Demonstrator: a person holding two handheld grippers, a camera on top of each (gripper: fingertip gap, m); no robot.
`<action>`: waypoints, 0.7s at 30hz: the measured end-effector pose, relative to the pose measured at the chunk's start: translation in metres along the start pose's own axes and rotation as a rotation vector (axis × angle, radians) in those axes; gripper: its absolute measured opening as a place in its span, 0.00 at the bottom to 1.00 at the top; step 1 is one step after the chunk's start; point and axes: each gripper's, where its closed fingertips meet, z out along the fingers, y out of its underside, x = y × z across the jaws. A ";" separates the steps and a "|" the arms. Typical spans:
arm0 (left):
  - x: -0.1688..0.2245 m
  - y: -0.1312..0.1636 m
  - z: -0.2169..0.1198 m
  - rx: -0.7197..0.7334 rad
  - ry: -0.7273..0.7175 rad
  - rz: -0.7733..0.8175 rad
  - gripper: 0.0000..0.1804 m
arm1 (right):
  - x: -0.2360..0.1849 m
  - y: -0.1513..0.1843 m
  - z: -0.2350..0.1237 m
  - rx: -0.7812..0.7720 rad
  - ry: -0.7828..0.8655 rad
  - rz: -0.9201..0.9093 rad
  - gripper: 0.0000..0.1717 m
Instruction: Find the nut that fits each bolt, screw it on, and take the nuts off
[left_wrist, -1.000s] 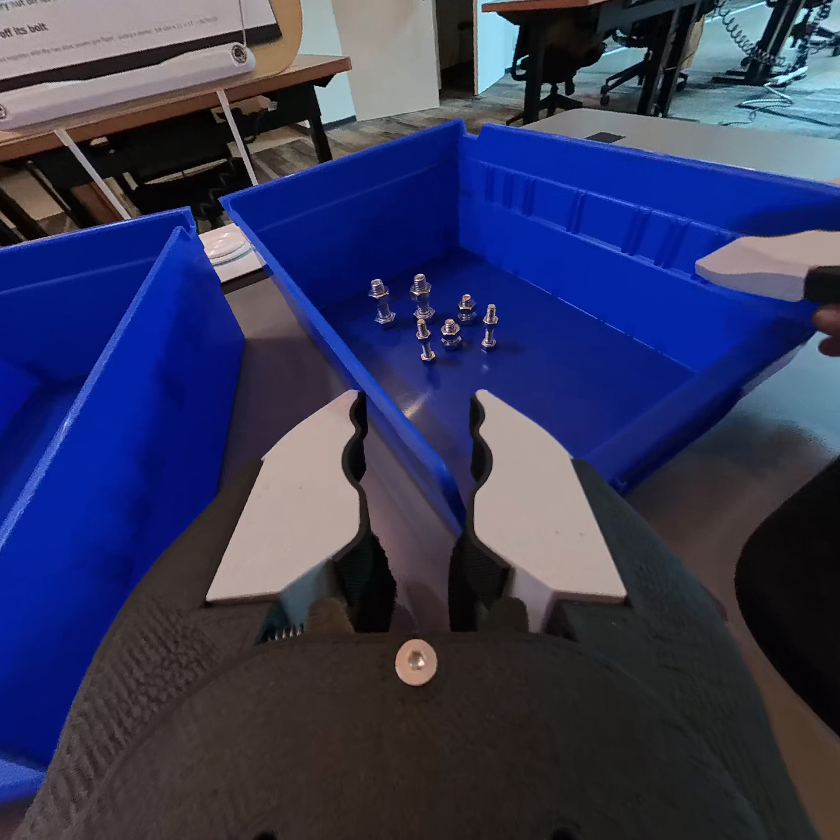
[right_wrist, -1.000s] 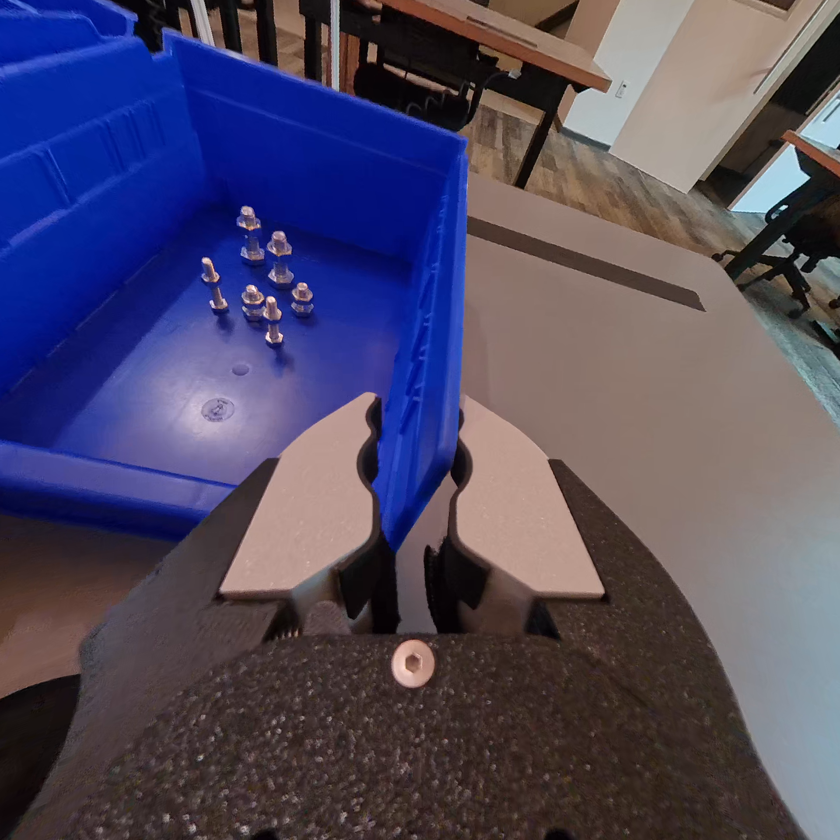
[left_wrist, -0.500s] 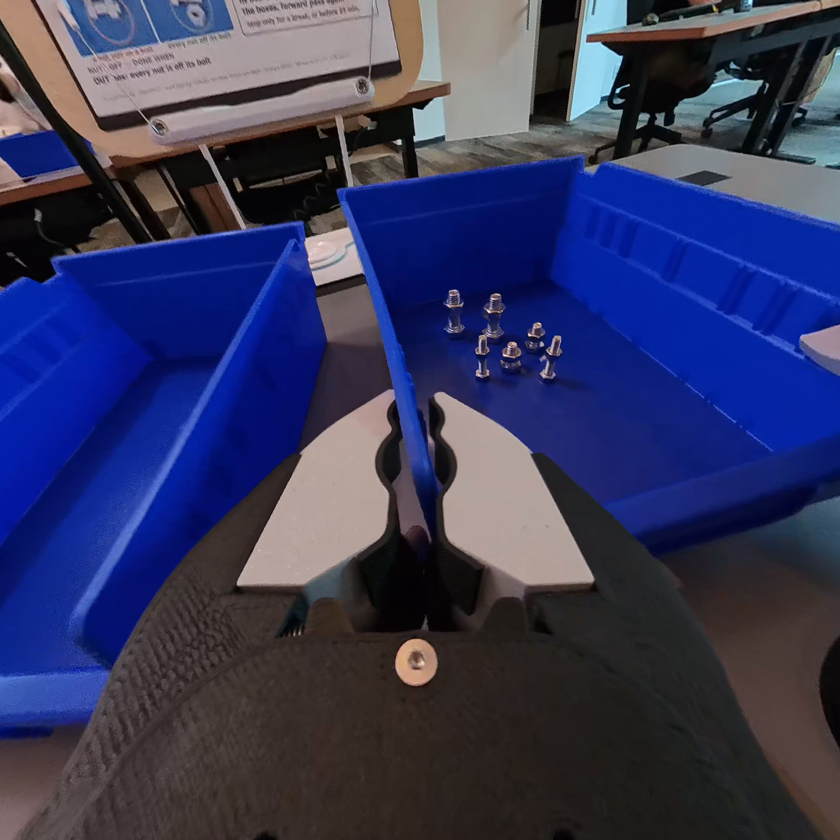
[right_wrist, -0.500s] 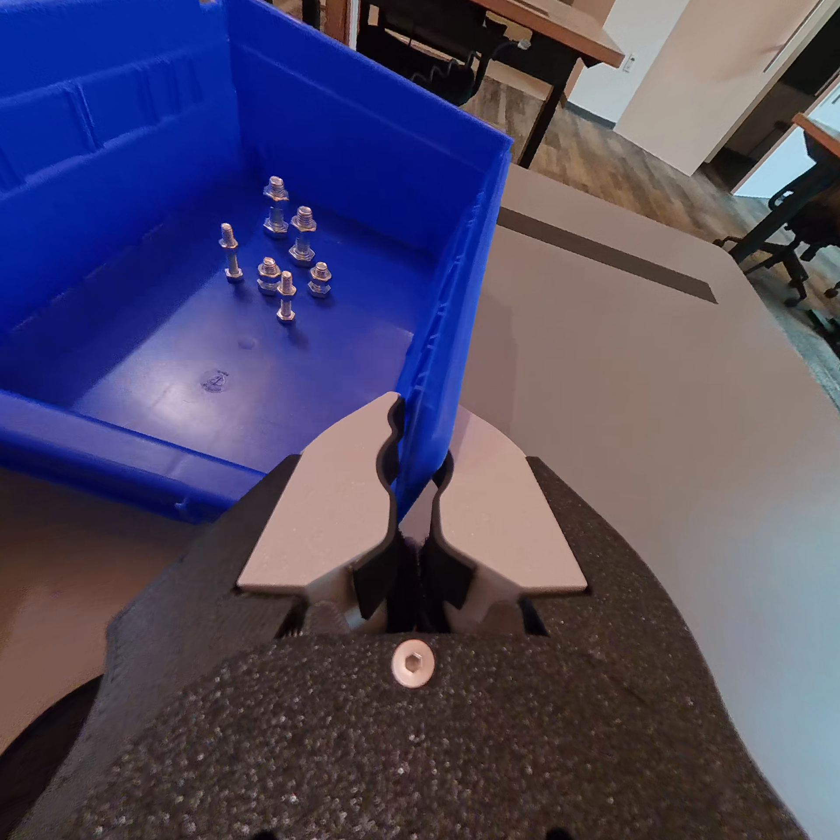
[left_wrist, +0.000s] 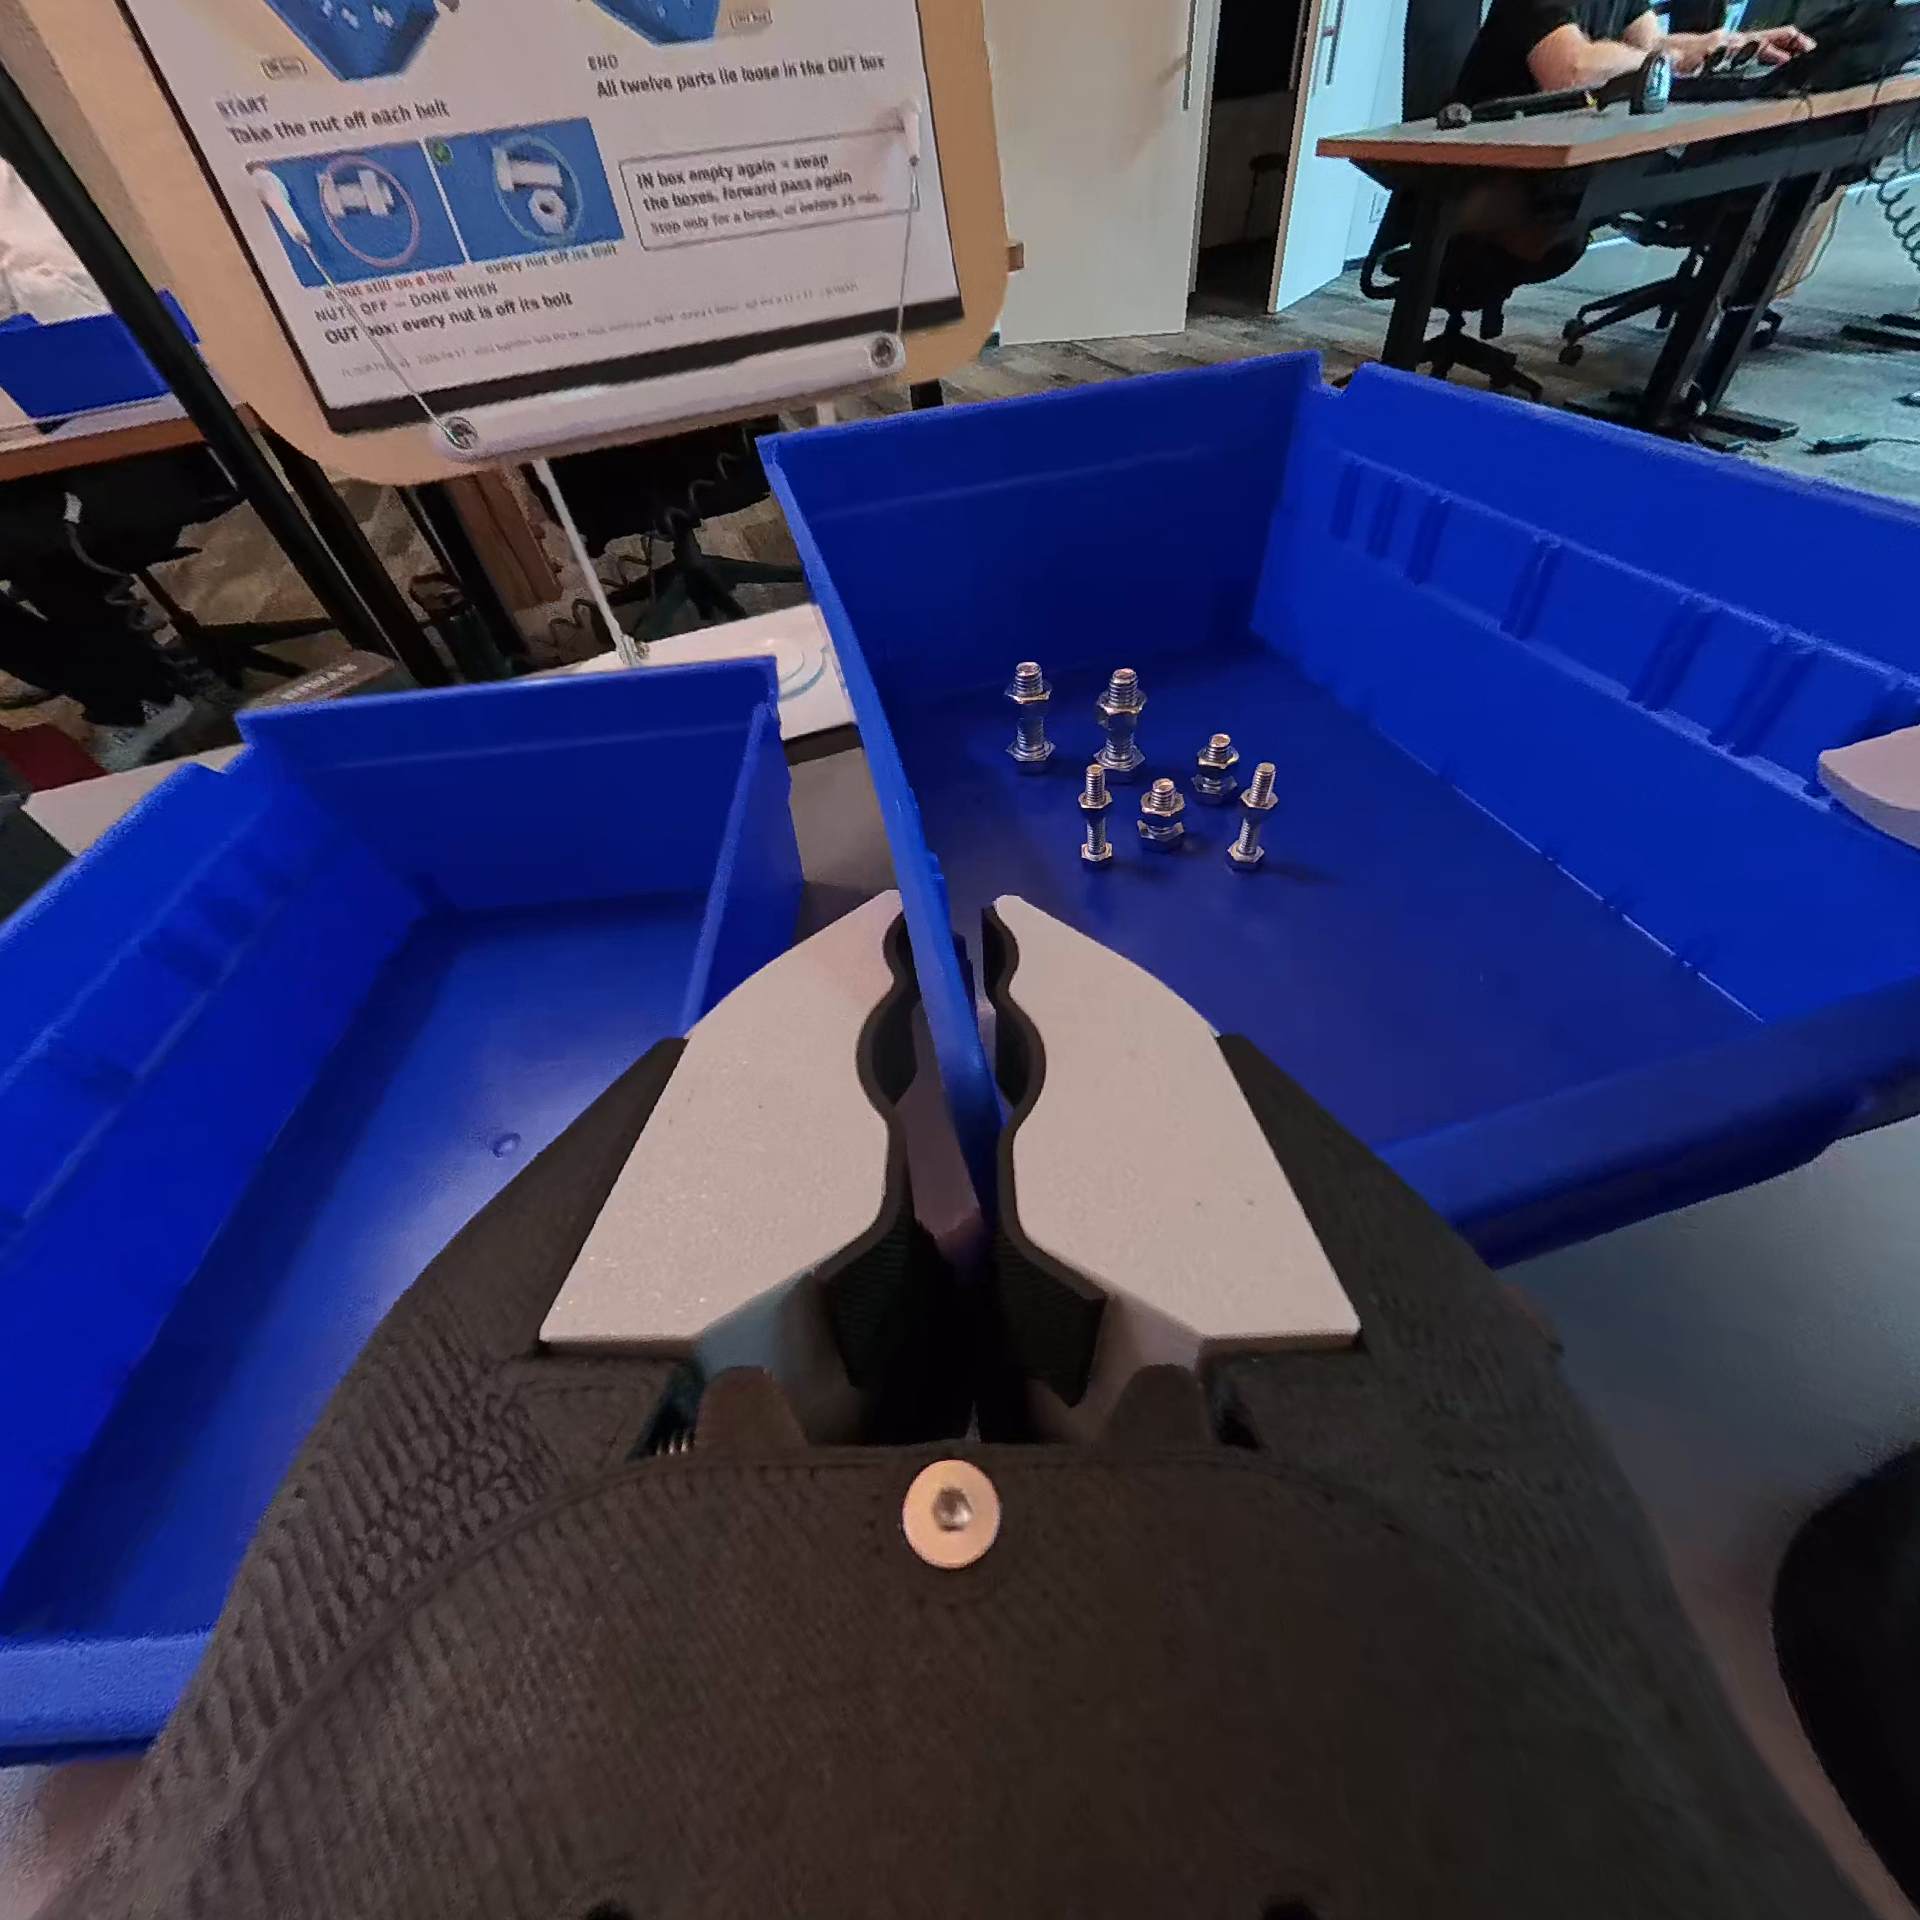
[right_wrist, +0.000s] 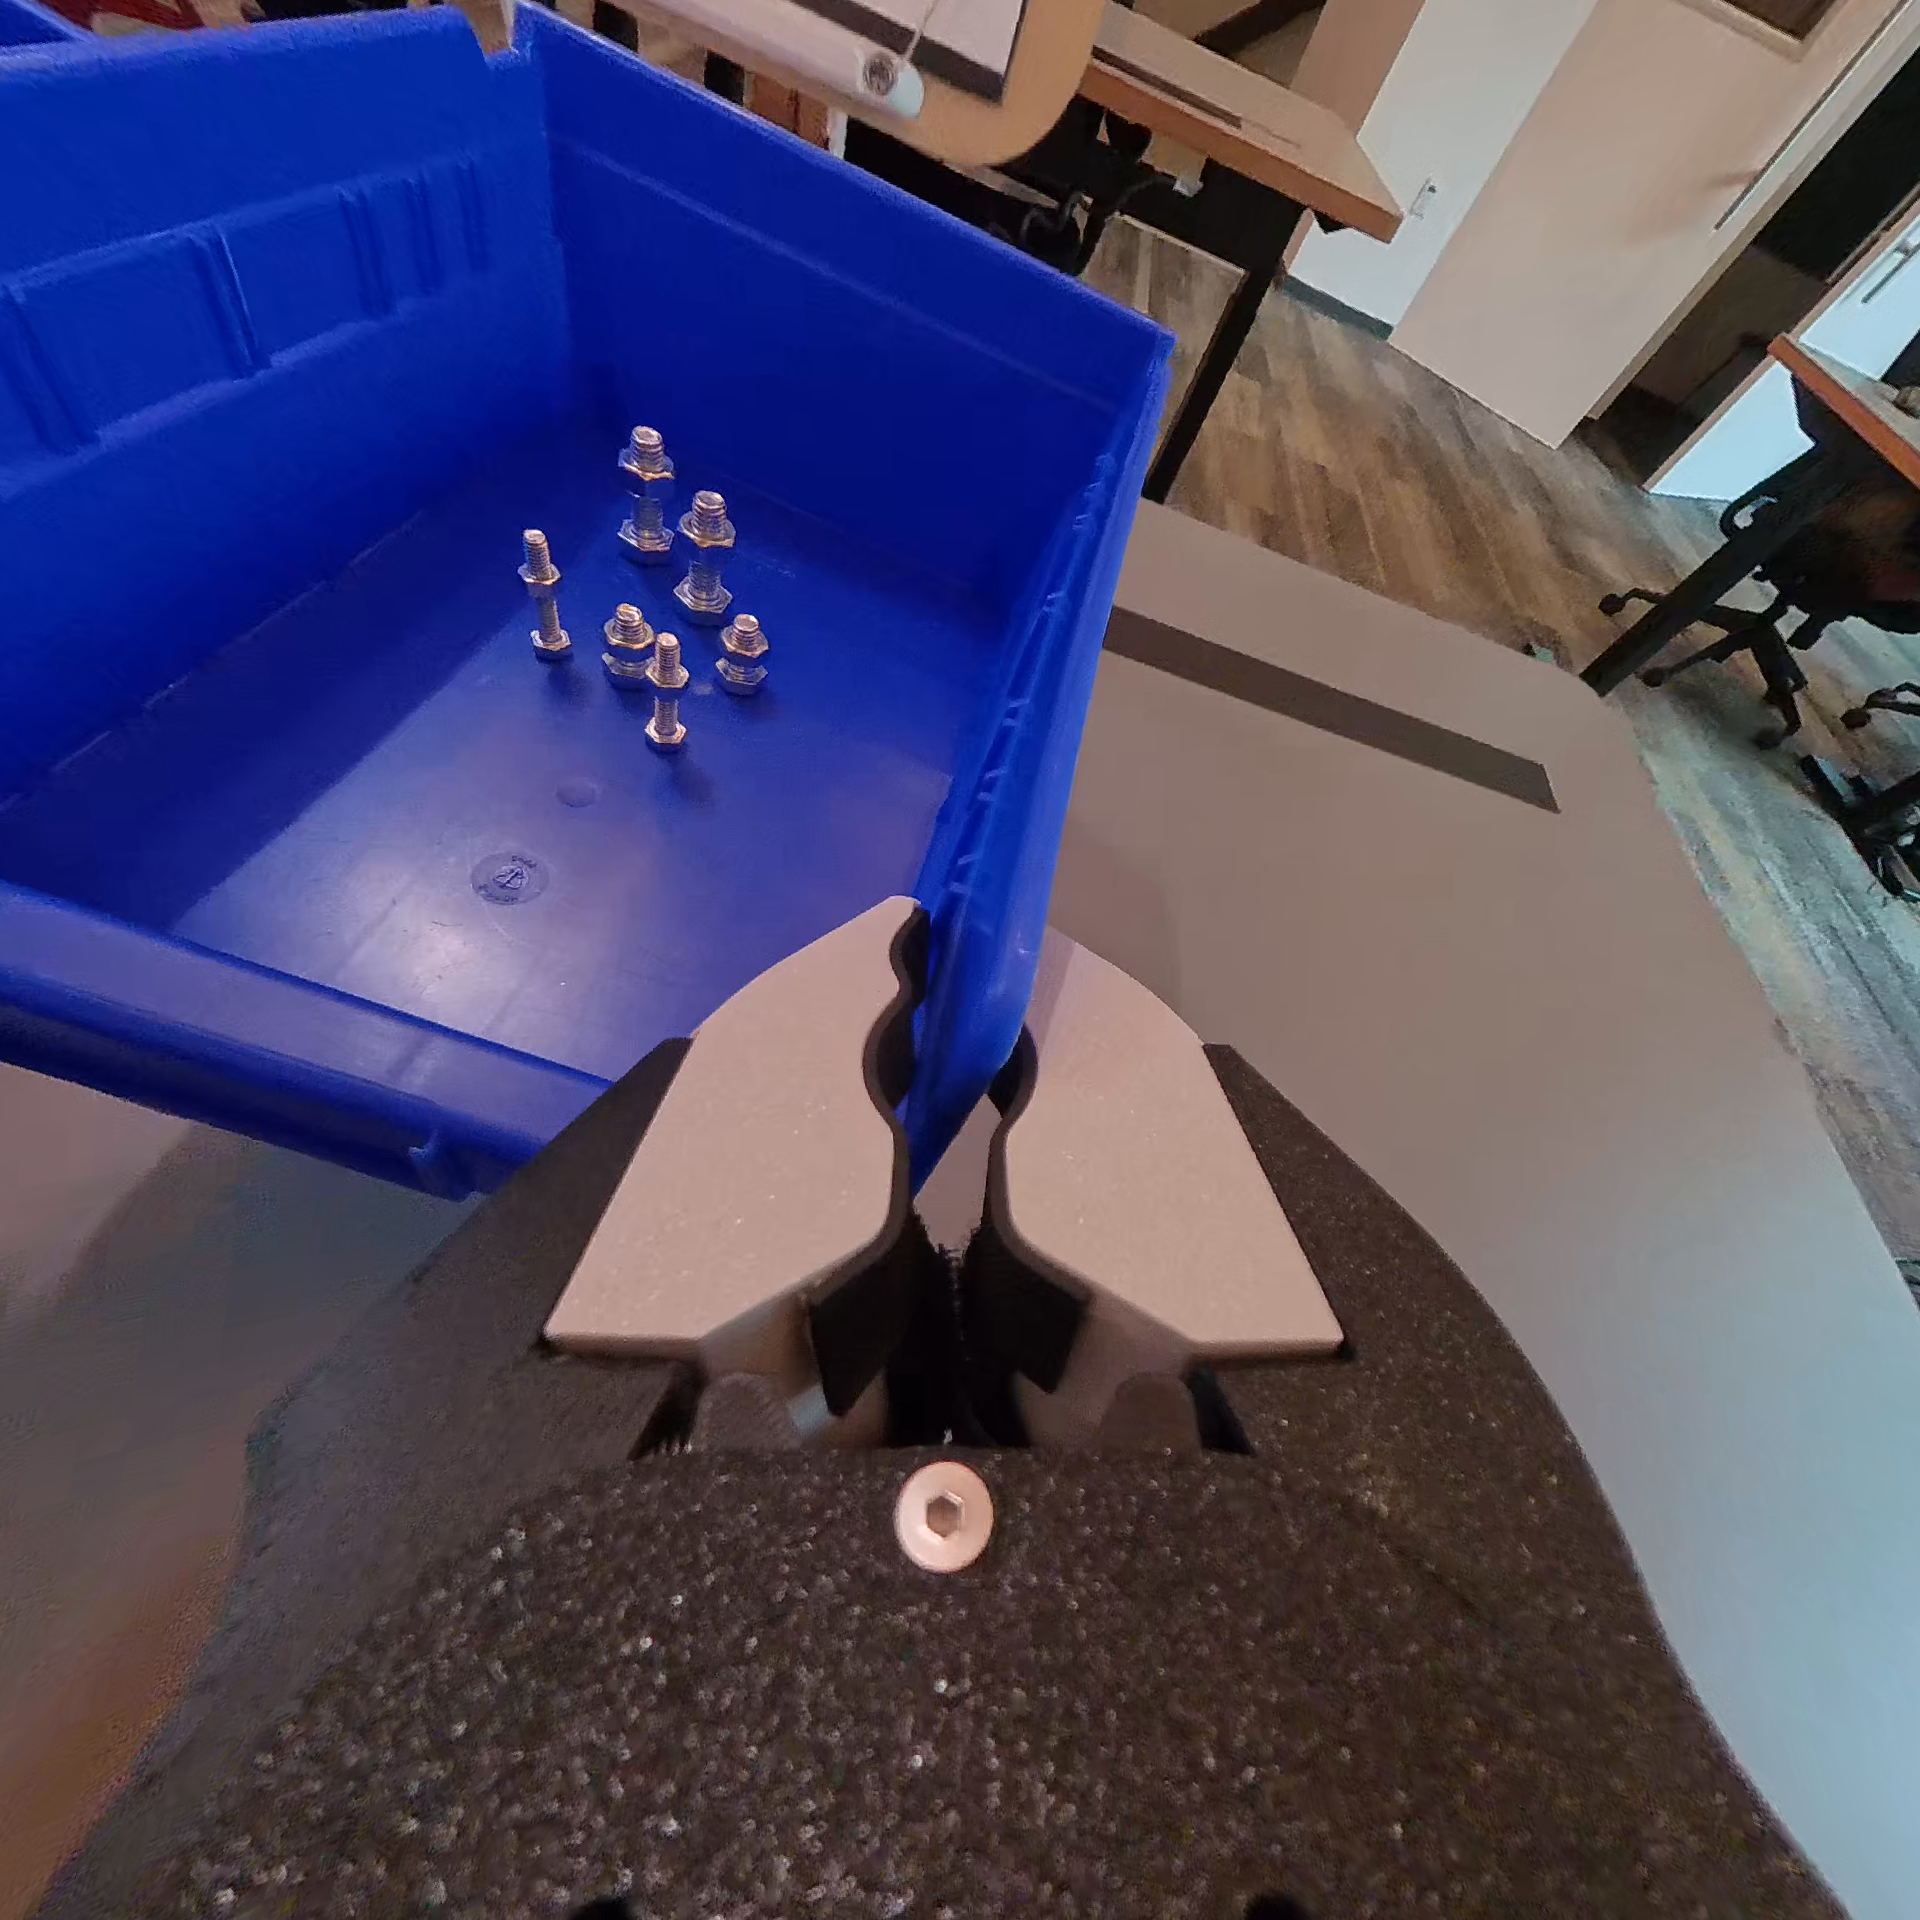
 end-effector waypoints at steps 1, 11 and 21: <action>-0.003 -0.004 -0.001 0.000 -0.004 0.002 0.05 | -0.001 -0.006 -0.001 0.003 -0.001 -0.003 0.05; -0.048 -0.049 -0.018 0.026 -0.069 -0.025 0.04 | -0.019 -0.074 -0.004 0.054 -0.025 -0.017 0.04; -0.093 -0.066 -0.037 0.006 -0.140 -0.011 0.05 | -0.050 -0.119 -0.002 0.071 -0.087 -0.045 0.04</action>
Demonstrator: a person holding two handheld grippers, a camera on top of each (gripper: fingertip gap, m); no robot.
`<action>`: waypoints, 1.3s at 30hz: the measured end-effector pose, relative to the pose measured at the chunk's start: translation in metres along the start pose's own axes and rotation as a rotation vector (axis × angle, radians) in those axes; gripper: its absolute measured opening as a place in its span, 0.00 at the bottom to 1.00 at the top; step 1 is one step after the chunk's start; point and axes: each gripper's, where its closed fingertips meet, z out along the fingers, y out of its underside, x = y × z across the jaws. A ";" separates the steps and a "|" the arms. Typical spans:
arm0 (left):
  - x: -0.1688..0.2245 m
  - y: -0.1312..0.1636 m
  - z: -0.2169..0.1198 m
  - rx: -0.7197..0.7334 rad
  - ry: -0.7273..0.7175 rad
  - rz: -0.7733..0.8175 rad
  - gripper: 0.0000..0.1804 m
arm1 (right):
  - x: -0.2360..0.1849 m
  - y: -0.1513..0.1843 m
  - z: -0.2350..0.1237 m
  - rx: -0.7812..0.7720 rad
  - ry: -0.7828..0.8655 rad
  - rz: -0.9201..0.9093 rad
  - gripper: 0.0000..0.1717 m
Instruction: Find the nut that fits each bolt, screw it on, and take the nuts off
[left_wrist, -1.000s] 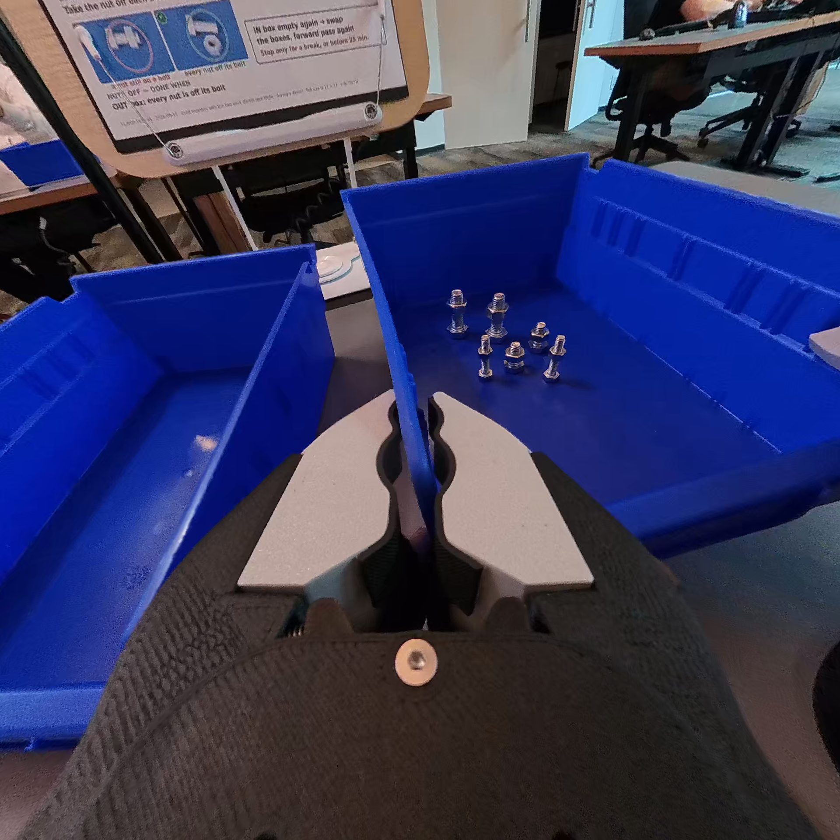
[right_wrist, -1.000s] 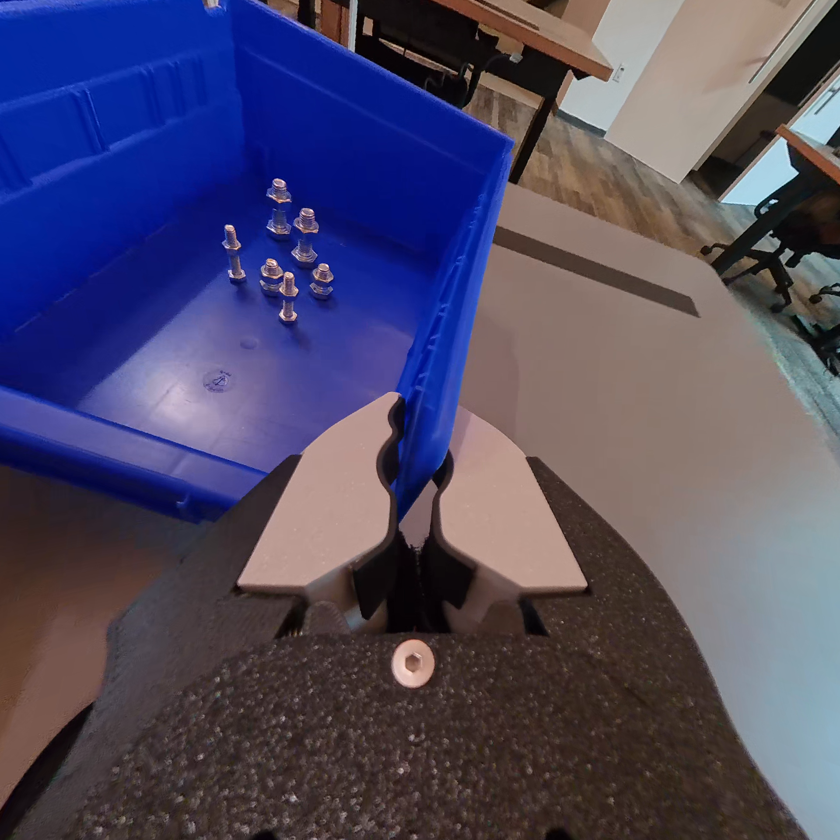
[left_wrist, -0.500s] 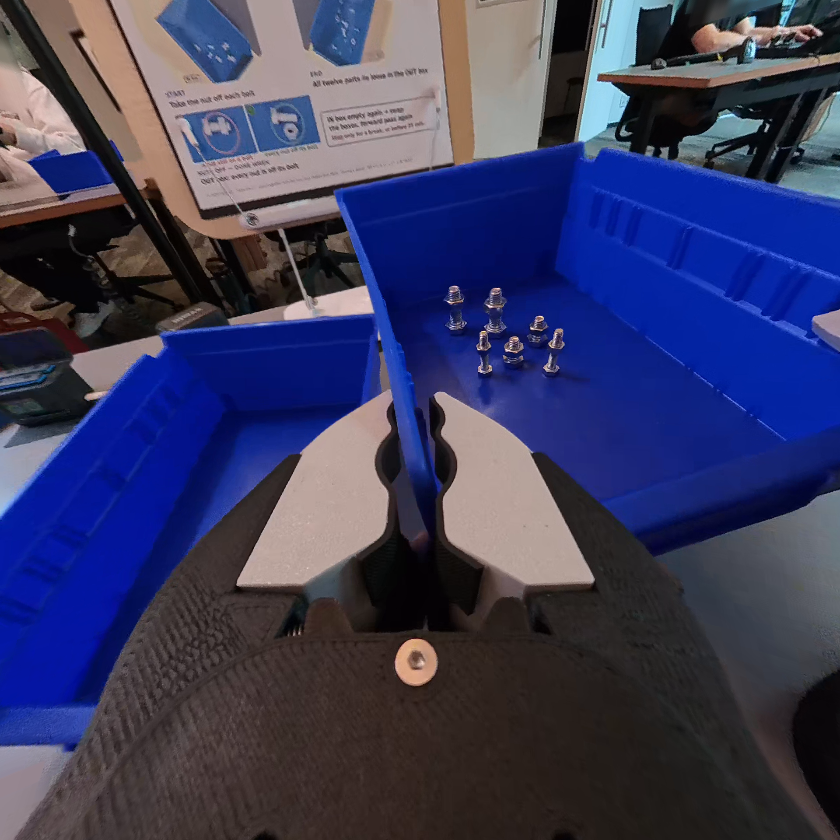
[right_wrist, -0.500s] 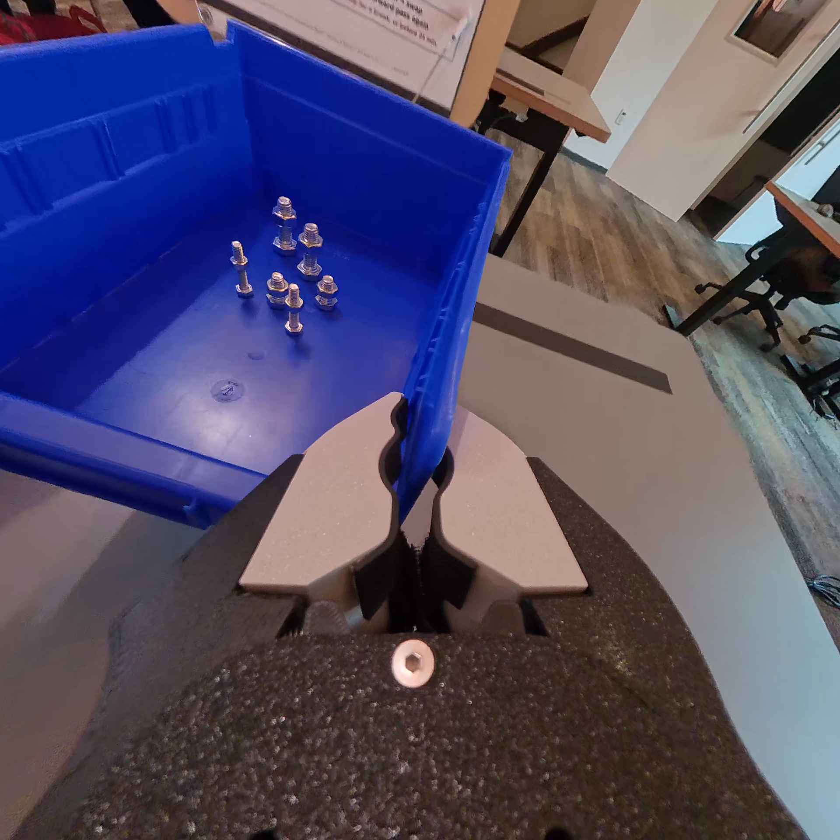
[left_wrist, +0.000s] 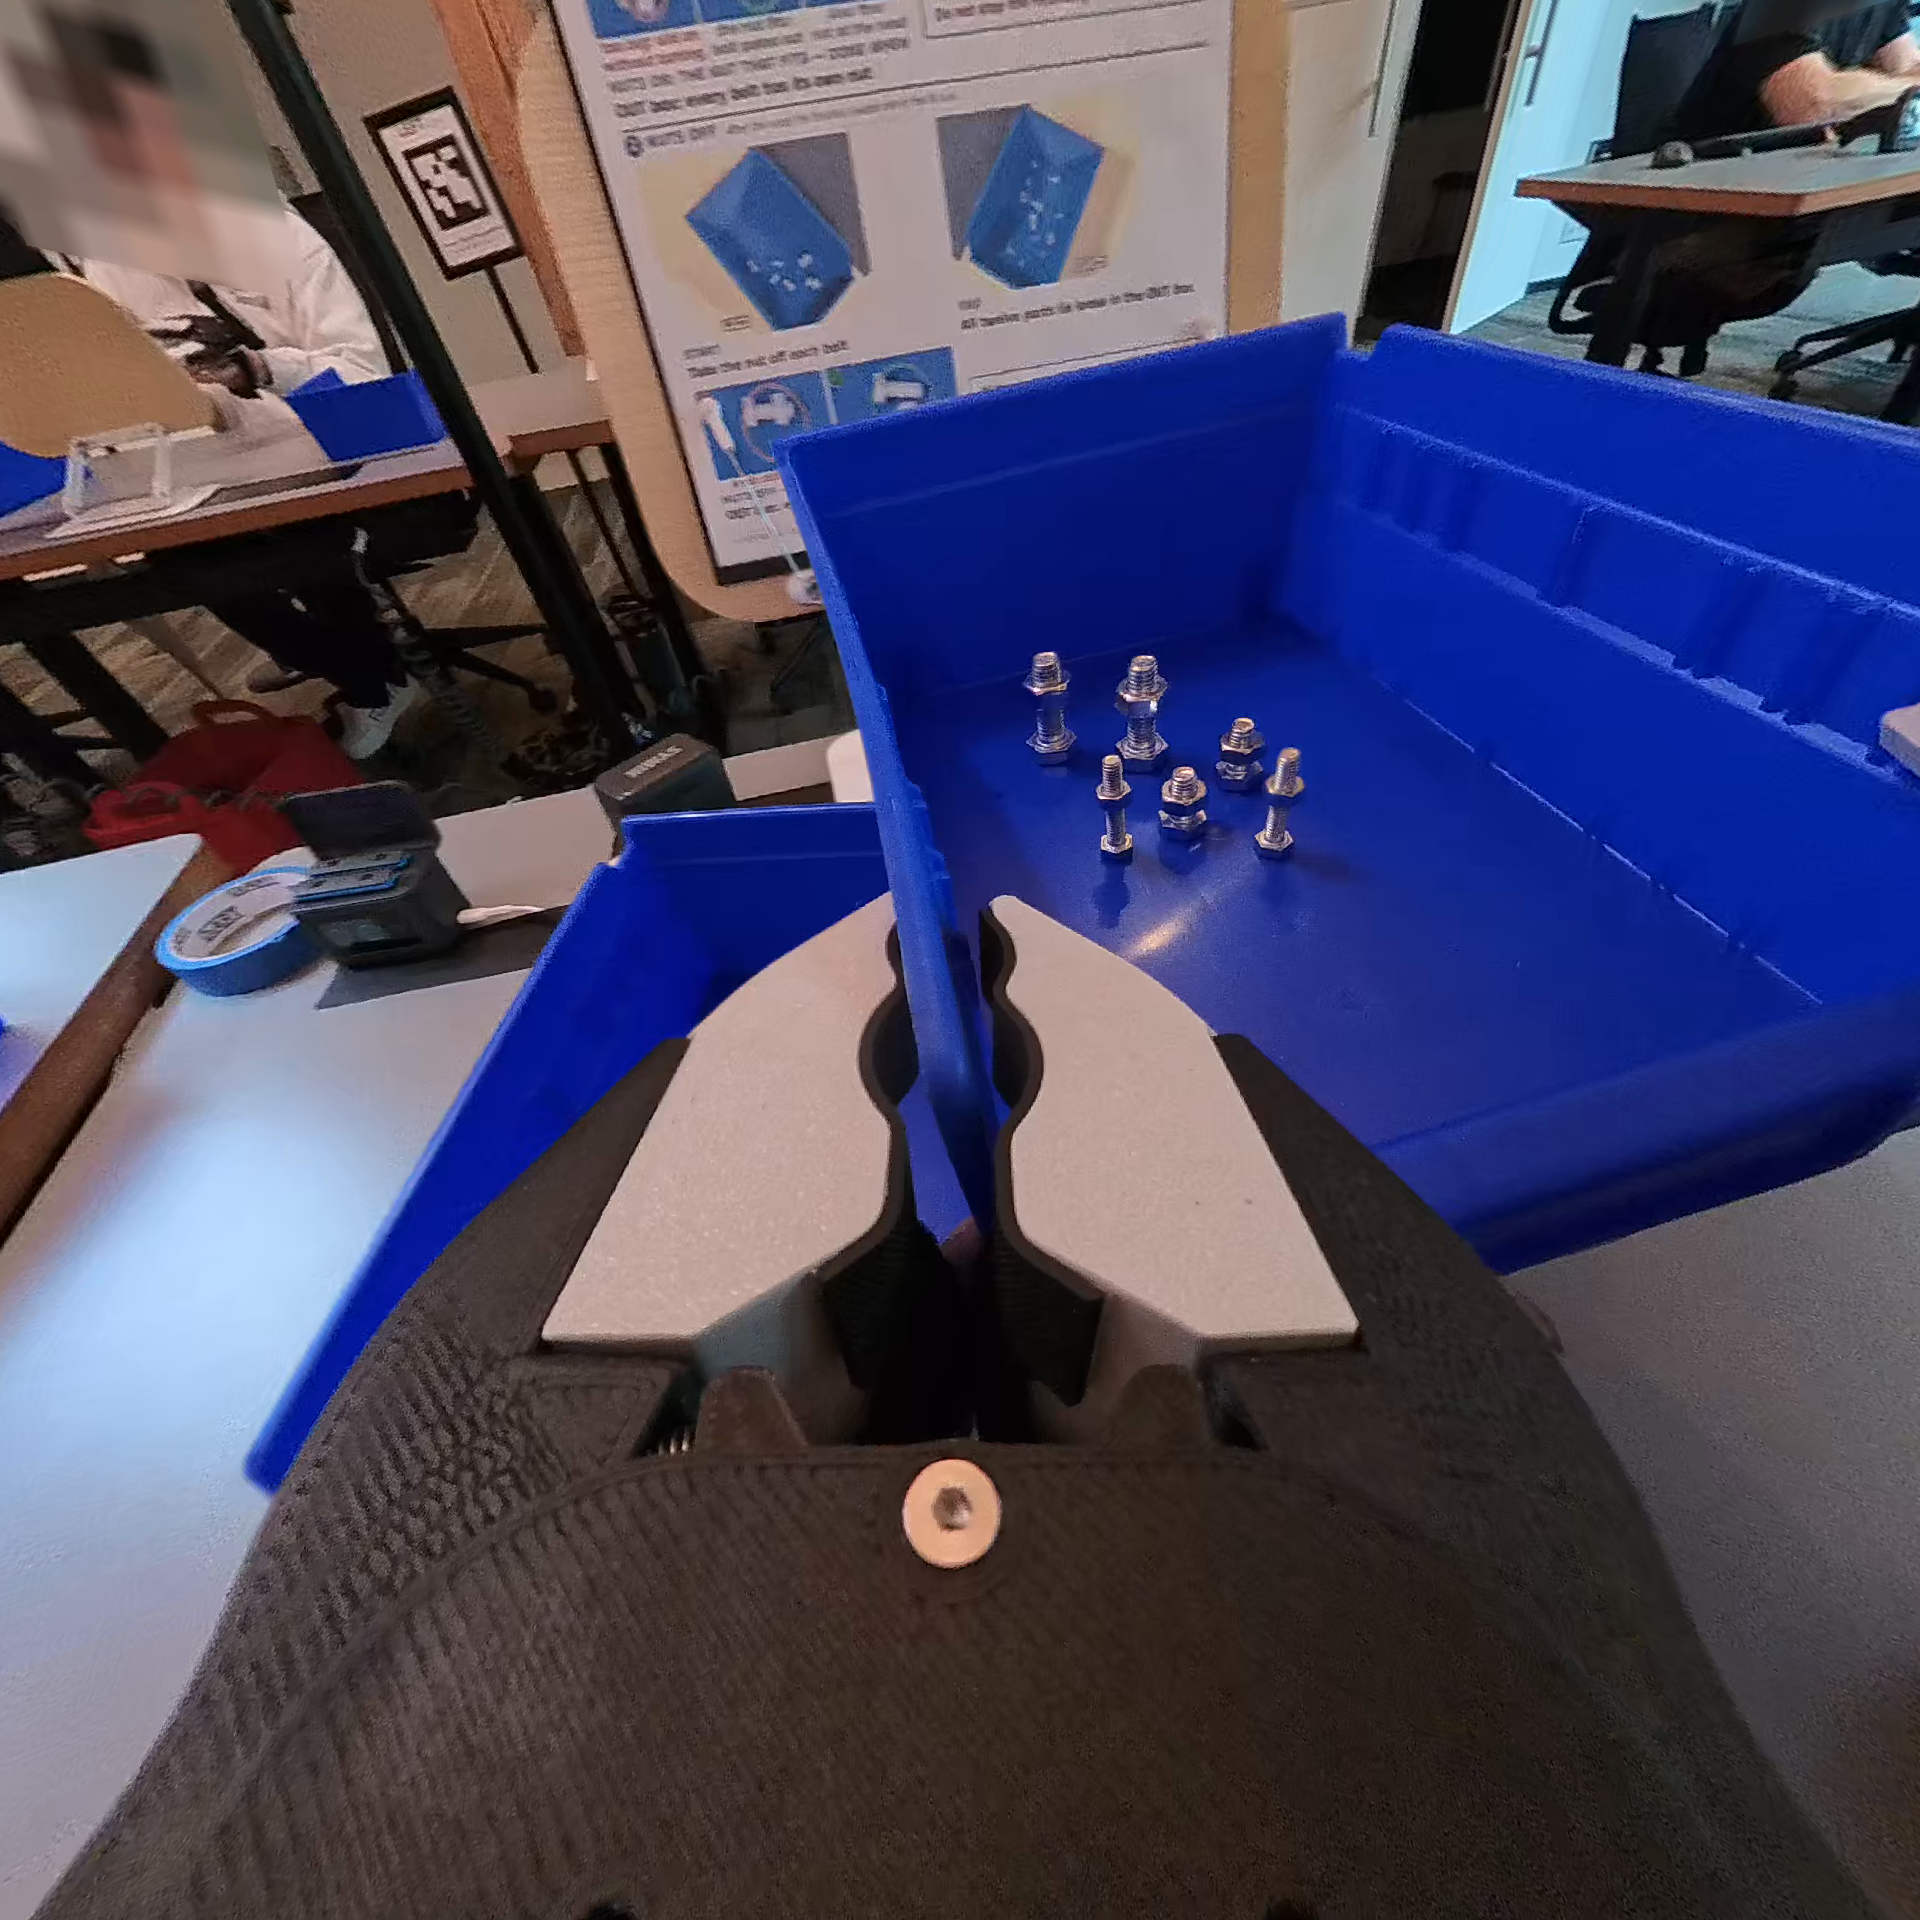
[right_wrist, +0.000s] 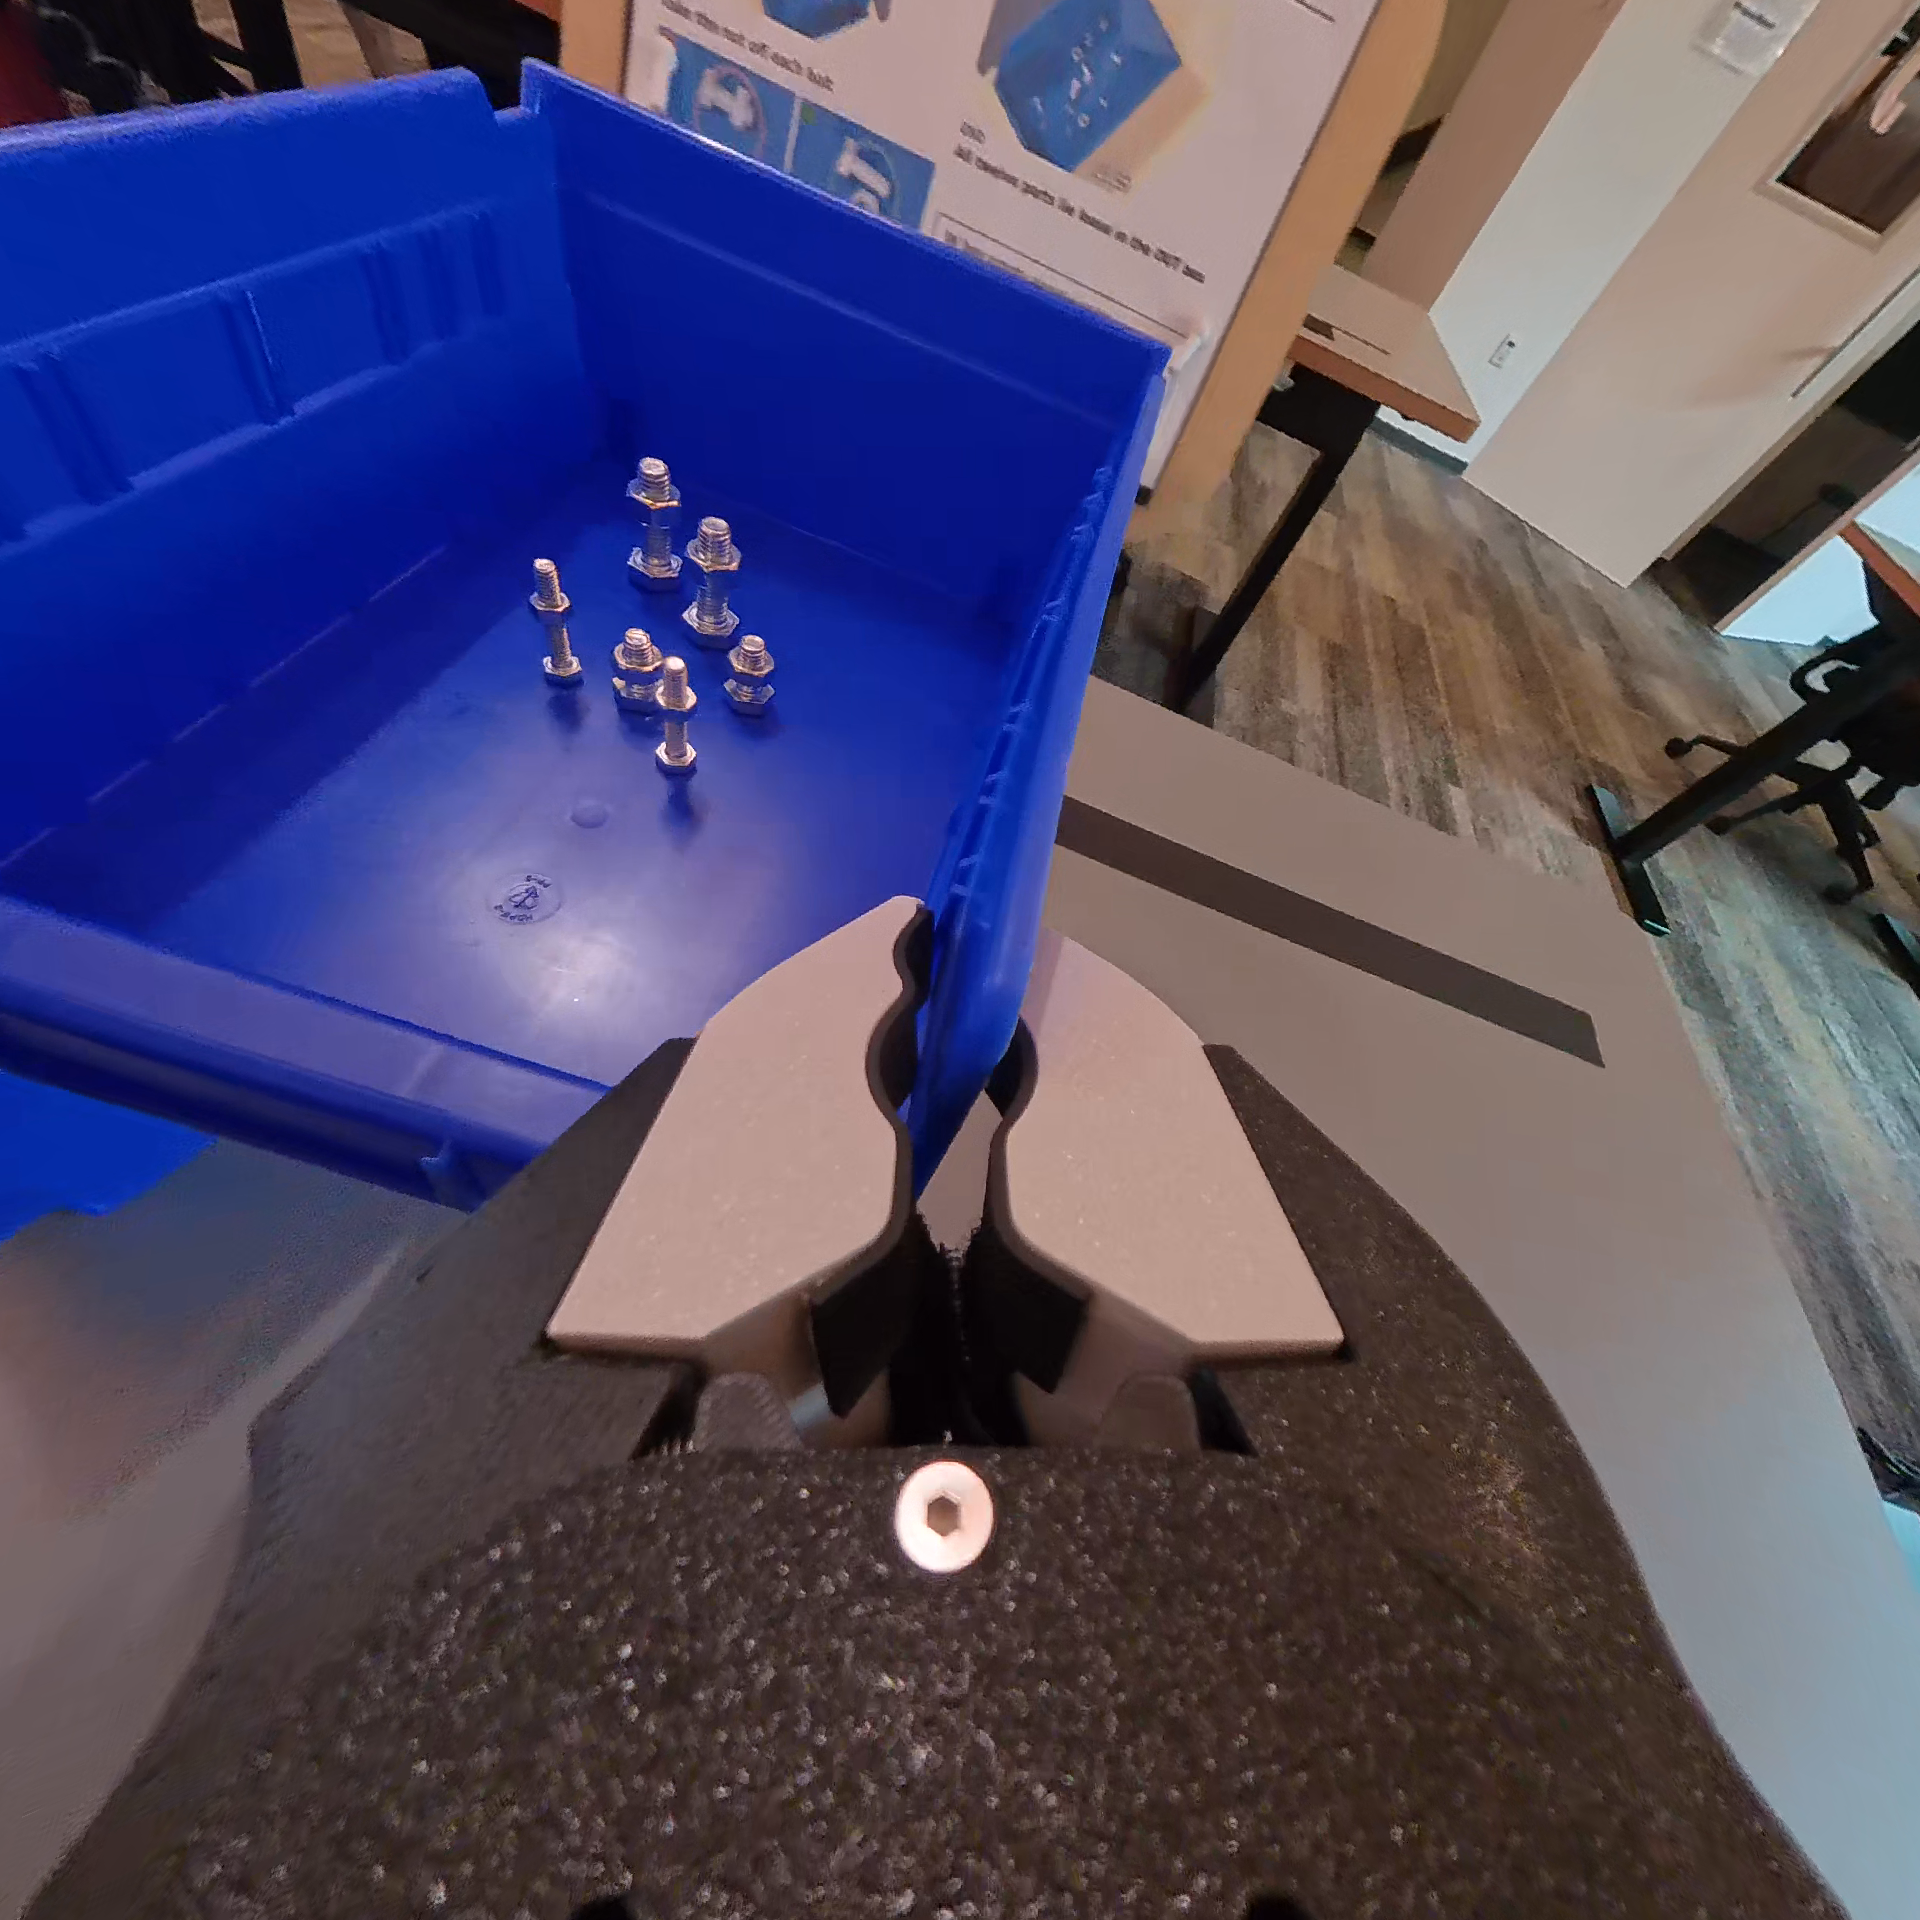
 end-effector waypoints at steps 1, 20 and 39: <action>-0.006 0.000 -0.002 0.001 -0.011 -0.002 0.05 | -0.005 -0.004 0.001 0.008 -0.008 0.000 0.04; -0.167 0.025 -0.088 -0.036 -0.325 -0.007 0.04 | -0.172 -0.075 0.022 0.133 -0.272 -0.020 0.04; -0.280 0.102 -0.206 -0.114 -0.560 -0.053 0.04 | -0.348 -0.081 -0.003 0.186 -0.511 -0.080 0.04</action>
